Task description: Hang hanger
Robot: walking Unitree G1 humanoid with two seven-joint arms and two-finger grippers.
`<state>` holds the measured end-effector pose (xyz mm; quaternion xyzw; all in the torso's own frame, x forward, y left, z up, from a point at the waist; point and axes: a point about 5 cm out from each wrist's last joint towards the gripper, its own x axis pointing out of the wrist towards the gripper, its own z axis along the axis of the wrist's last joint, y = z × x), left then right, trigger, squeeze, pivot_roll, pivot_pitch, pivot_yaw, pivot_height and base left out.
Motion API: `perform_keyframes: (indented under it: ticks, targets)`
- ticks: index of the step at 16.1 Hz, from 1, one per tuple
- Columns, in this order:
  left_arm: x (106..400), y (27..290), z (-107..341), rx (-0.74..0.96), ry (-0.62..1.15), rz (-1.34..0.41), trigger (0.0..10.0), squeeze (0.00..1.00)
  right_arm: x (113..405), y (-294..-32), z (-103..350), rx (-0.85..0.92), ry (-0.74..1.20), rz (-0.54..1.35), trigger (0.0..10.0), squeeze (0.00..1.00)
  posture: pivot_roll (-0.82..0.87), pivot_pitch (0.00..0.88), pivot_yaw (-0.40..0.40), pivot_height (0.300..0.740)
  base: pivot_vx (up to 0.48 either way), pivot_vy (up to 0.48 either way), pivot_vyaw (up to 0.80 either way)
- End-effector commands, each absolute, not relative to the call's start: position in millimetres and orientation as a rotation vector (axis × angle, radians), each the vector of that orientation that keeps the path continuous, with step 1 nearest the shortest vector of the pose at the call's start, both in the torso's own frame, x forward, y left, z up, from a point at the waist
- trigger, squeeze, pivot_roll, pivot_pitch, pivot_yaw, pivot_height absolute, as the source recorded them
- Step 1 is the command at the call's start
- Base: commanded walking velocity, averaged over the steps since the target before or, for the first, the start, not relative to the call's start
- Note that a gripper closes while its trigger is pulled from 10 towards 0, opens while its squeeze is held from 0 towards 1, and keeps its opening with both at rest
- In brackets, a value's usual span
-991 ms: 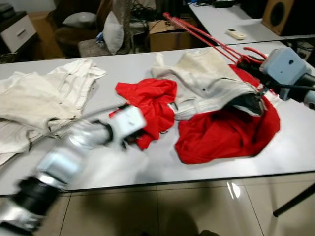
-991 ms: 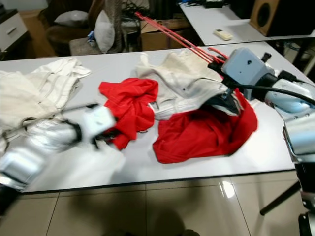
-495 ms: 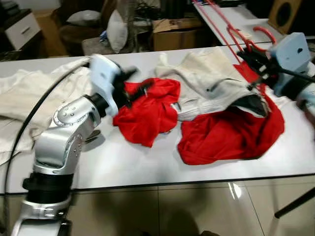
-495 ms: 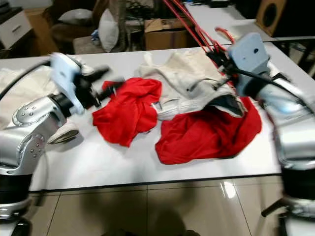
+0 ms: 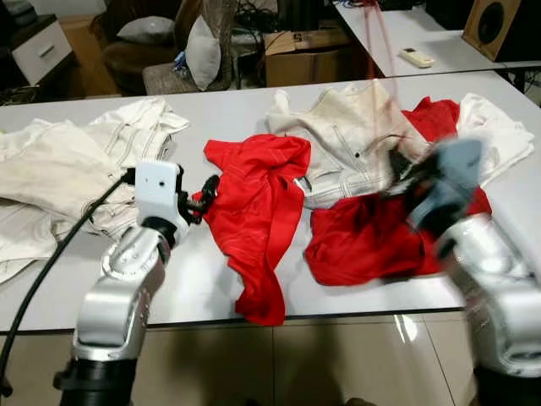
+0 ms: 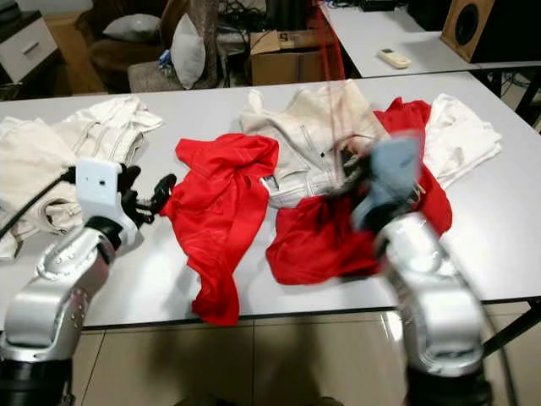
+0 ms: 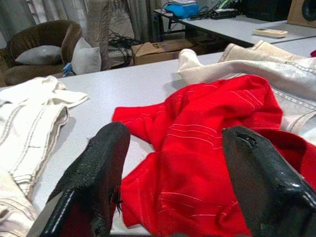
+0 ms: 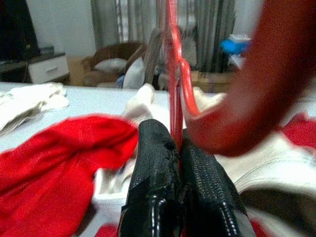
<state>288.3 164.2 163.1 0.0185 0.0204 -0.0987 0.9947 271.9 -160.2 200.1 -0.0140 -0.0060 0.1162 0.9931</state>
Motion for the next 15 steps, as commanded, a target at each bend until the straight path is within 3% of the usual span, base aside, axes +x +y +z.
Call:
perform_keyframes:
  ticks: [1, 4, 9, 15]
  targets:
    - [287.9, 163.9, 166.7, 0.055, 0.026, -0.192, 10.0, 0.00, 269.6, -155.2, 205.1, -0.031, -0.037, 0.233, 10.0, 0.00, -0.13, 0.000, 0.110, 0.740, 0.000, 0.000, 0.00]
    - [286.7, 158.0, 164.7, 0.067, 0.029, -0.181, 10.0, 0.00, 261.0, -150.4, 195.6, 0.010, 0.003, 0.230, 10.0, 0.00, -0.13, 0.000, 0.109, 0.740, 0.000, 0.000, 0.00]
    - [284.6, 148.9, 153.5, 0.072, 0.052, -0.202, 10.0, 0.00, 260.6, -165.6, 180.3, 0.030, 0.033, 0.131, 10.0, 0.00, -0.12, 0.000, 0.107, 0.740, 0.000, 0.320, 0.00]
    - [282.7, 140.6, 144.3, 0.089, 0.078, -0.219, 10.0, 0.00, 260.9, -151.8, 170.6, 0.026, 0.051, 0.184, 10.0, 0.00, -0.11, 0.000, 0.103, 0.740, 0.000, 0.332, 0.00]
